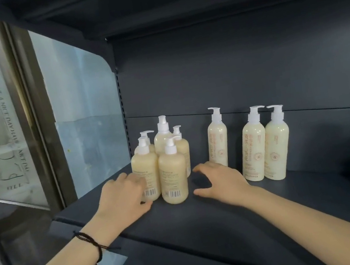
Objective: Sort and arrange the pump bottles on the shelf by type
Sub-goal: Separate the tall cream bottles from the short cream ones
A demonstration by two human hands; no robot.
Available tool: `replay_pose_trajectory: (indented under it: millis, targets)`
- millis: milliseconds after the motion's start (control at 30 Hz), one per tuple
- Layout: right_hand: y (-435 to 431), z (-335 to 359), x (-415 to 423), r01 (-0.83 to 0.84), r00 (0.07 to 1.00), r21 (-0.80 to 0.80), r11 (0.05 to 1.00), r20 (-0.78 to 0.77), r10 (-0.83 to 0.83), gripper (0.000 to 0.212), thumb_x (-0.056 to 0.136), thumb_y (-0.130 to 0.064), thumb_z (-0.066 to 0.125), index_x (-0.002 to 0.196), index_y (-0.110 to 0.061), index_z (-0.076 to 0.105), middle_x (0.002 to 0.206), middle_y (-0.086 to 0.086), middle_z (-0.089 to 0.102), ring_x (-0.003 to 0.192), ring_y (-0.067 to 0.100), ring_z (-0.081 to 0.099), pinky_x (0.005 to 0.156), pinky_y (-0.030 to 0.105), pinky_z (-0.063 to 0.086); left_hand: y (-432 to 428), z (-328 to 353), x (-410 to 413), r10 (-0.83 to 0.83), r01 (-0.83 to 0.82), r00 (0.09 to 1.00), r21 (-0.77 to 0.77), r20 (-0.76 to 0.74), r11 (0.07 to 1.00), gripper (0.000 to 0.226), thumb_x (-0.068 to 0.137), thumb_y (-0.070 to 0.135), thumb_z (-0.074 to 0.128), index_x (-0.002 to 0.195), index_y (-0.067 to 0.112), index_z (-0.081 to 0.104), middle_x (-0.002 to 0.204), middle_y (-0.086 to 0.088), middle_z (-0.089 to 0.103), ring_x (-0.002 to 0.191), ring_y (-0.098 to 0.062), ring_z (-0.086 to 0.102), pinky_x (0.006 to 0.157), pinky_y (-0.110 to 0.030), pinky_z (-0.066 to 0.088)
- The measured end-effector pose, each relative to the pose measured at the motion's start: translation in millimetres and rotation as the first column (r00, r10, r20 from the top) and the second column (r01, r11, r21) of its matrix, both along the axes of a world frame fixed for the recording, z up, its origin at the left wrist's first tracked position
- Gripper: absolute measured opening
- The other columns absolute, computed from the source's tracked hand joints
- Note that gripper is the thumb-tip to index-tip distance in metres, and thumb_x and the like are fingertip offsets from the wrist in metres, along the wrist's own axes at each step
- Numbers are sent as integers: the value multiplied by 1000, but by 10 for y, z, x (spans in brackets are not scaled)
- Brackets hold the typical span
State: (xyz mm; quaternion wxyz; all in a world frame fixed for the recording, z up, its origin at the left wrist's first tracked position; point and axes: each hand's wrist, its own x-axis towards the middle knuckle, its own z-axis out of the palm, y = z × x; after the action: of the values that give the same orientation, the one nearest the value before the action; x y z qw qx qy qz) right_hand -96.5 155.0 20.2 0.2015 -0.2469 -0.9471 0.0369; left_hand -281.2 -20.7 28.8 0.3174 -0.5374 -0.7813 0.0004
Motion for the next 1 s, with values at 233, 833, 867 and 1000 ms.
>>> replay_pose_trajectory:
  millis: [233,833,867,1000]
  targets:
    - [-34,-28,-367,-45,994,-177,983,-110,25,45,83,-46,64,116,-18,55,108,-6,62,96,12,60,81,35,53,113,-88,-163,25,-121,884,177,467,977,78,66,73,56,126,26,40,119,8,53,111,-16,53,87,-35,47]
    - [-13,-146,-921,-27,940,-290,957,-333,-74,19,83,-38,62,79,-22,51,78,-8,58,73,13,55,67,36,49,295,-461,-856,-411,-111,377,480,830,870,85,54,77,72,122,49,32,118,19,59,111,-10,58,91,-46,52]
    - [32,-132,-931,-14,910,-311,950,-397,-117,21,81,-34,64,77,-23,47,77,-8,54,70,12,53,67,37,49,298,-469,-874,-413,-101,376,479,830,872,85,55,78,71,124,49,30,119,20,58,112,-10,57,92,-46,51]
    - [131,-56,-1026,-82,860,-483,872,-476,-183,50,76,-33,76,114,-20,46,109,-5,48,93,12,55,82,34,51,321,-456,-939,-416,-68,362,469,834,880,86,56,77,70,124,43,30,117,21,60,110,-6,58,92,-45,51]
